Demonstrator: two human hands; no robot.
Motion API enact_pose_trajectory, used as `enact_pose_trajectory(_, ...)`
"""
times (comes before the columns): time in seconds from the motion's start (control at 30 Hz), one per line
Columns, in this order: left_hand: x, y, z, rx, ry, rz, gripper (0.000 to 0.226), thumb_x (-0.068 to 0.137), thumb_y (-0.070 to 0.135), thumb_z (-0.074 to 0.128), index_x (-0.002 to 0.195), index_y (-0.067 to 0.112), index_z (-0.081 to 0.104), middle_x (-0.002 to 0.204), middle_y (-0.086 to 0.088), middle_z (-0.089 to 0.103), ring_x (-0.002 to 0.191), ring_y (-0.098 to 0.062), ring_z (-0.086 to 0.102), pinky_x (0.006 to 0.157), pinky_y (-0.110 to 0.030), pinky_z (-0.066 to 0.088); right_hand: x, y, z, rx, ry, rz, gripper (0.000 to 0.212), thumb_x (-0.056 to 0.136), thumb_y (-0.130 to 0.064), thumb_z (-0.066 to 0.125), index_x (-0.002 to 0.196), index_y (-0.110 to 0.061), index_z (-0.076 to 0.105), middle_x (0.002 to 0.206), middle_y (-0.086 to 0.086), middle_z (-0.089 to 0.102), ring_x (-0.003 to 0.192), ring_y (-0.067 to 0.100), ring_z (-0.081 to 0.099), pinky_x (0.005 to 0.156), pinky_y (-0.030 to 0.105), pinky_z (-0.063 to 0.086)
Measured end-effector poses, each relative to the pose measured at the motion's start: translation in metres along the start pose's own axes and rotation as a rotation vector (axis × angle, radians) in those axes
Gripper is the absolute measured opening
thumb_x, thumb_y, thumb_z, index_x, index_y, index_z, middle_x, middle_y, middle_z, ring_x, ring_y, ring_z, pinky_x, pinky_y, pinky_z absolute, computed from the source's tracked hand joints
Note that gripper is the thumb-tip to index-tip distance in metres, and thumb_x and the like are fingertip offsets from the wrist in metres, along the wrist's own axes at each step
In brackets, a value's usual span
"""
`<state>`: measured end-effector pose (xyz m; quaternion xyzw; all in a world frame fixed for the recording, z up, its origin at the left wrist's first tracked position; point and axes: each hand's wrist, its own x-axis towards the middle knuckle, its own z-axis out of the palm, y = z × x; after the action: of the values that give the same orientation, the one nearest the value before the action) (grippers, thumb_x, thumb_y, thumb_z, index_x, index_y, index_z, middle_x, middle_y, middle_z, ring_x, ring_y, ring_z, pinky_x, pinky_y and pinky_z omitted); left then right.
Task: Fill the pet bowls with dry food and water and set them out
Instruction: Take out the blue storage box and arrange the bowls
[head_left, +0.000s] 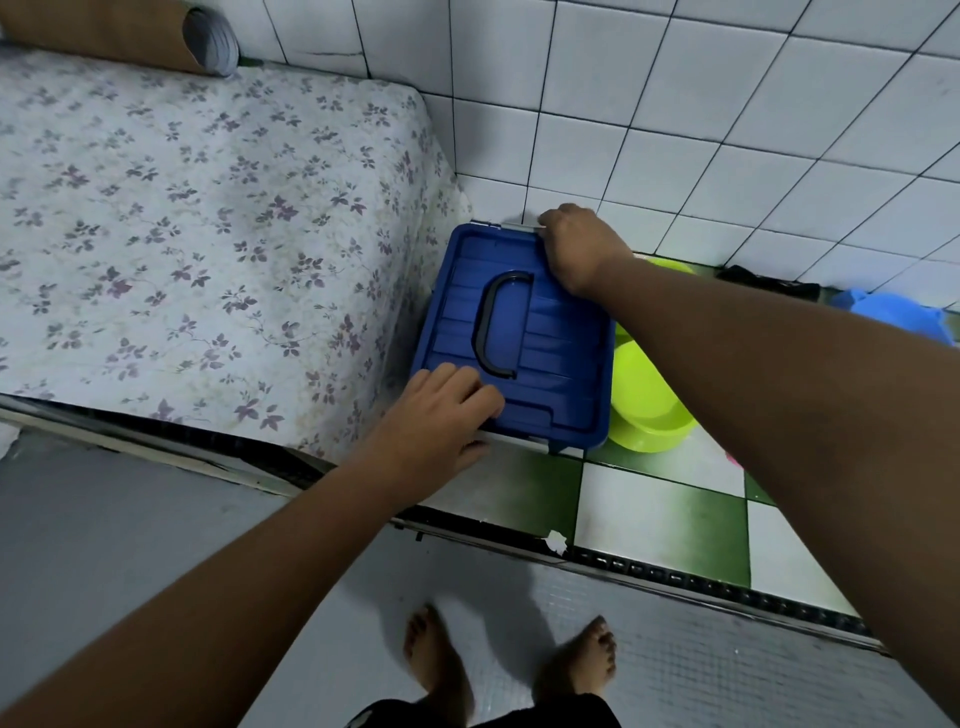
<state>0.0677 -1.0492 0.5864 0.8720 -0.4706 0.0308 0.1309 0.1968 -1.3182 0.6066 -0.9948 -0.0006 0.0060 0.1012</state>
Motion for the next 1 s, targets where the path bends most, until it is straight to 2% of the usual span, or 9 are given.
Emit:
enact_pose_trajectory(0.1, -0.005, -0.001, -0.008, -0.151, 0.020, -0.102, 0.055, 0.082, 0.062, 0.068, 0.122, 0.027, 0.056, 0.116, 0.003, 0.053, 0.108, -0.019, 0.049, 0.091, -0.034, 0.038, -0.016, 0.007, -0.005, 0.095, 0.077, 0.111, 0.041, 0.104, -0.029, 0.038, 0.132, -0.003, 0.052, 0.132, 0.021, 0.051, 0.125, 0.040, 0.045, 0.101, 0.048, 0.044)
enact_pose_trajectory(0.23, 0.009, 0.001, -0.029, -0.407, 0.198, -0.541, 0.054, 0.100, 0.043, 0.059, 0.147, 0.018, 0.048, 0.144, -0.005, 0.050, 0.134, -0.020, 0.045, 0.117, -0.040, 0.036, -0.046, 0.021, -0.005, 0.250, 0.175, 0.314, 0.045, 0.103, -0.027, 0.044, 0.134, 0.005, 0.048, 0.135, 0.028, 0.050, 0.127, 0.042, 0.046, 0.104, 0.041, 0.037)
enact_pose_trajectory(0.3, 0.020, -0.002, -0.035, -0.525, 0.083, -0.781, 0.068, 0.103, 0.040, 0.055, 0.160, 0.016, 0.028, 0.161, -0.005, 0.035, 0.147, -0.022, 0.033, 0.122, -0.035, 0.025, -0.063, 0.021, -0.001, 0.383, 0.163, 0.451, 0.045, 0.103, -0.028, 0.044, 0.131, 0.007, 0.048, 0.132, 0.029, 0.053, 0.125, 0.042, 0.049, 0.100, 0.038, 0.038)
enact_pose_trajectory(0.37, 0.029, -0.008, -0.032, -0.673, -0.013, -0.880, 0.070, 0.102, 0.040, 0.055, 0.161, 0.016, 0.025, 0.162, -0.004, 0.037, 0.145, -0.022, 0.039, 0.119, -0.035, 0.032, -0.079, 0.016, 0.004, 0.508, 0.113, 0.531, 0.044, 0.104, -0.030, 0.042, 0.131, 0.004, 0.048, 0.133, 0.026, 0.054, 0.126, 0.041, 0.049, 0.098, 0.037, 0.039)
enact_pose_trajectory(0.6, 0.035, -0.007, -0.030, -0.815, 0.023, -0.908, 0.045, 0.100, 0.031, 0.061, 0.144, 0.022, 0.051, 0.133, 0.001, 0.062, 0.113, -0.016, 0.059, 0.094, -0.028, 0.047, -0.090, -0.009, 0.000, 0.828, 0.078, 0.624, 0.033, 0.103, -0.022, 0.041, 0.129, -0.005, 0.051, 0.127, 0.016, 0.059, 0.111, 0.031, 0.056, 0.097, 0.036, 0.046)
enact_pose_trajectory(0.77, 0.041, -0.005, -0.039, -0.768, 0.056, -0.885, 0.046, 0.097, 0.036, 0.064, 0.139, 0.020, 0.056, 0.123, 0.006, 0.063, 0.111, -0.017, 0.061, 0.096, -0.030, 0.050, -0.090, -0.014, -0.012, 0.801, 0.126, 0.629, 0.030, 0.103, -0.019, 0.041, 0.125, 0.000, 0.049, 0.122, 0.019, 0.059, 0.110, 0.034, 0.056, 0.093, 0.038, 0.045)
enact_pose_trajectory(0.87, 0.044, -0.006, -0.045, -0.708, 0.046, -0.859, 0.072, 0.093, 0.049, 0.064, 0.153, 0.017, 0.042, 0.146, -0.001, 0.055, 0.131, -0.024, 0.055, 0.112, -0.039, 0.045, -0.089, -0.016, -0.026, 0.797, 0.152, 0.619, 0.028, 0.102, -0.020, 0.041, 0.121, -0.001, 0.050, 0.119, 0.019, 0.060, 0.108, 0.035, 0.057, 0.095, 0.042, 0.047)
enact_pose_trajectory(0.93, 0.046, -0.003, -0.051, -0.656, 0.050, -0.856, 0.090, 0.094, 0.052, 0.064, 0.163, 0.018, 0.018, 0.165, -0.003, 0.032, 0.148, -0.024, 0.036, 0.121, -0.039, 0.033, -0.089, -0.016, -0.035, 0.819, 0.198, 0.605, 0.027, 0.100, -0.019, 0.042, 0.121, -0.003, 0.050, 0.116, 0.016, 0.061, 0.105, 0.033, 0.058, 0.095, 0.042, 0.048)
enact_pose_trajectory(1.0, 0.048, 0.000, -0.059, -0.637, 0.103, -0.809, 0.099, 0.092, 0.055, 0.067, 0.164, 0.027, 0.006, 0.170, 0.002, 0.020, 0.153, -0.021, 0.027, 0.123, -0.040, 0.027, -0.089, -0.018, -0.044, 0.840, 0.258, 0.582, 0.026, 0.100, -0.017, 0.042, 0.122, -0.006, 0.050, 0.113, 0.010, 0.061, 0.100, 0.028, 0.057, 0.092, 0.038, 0.048)
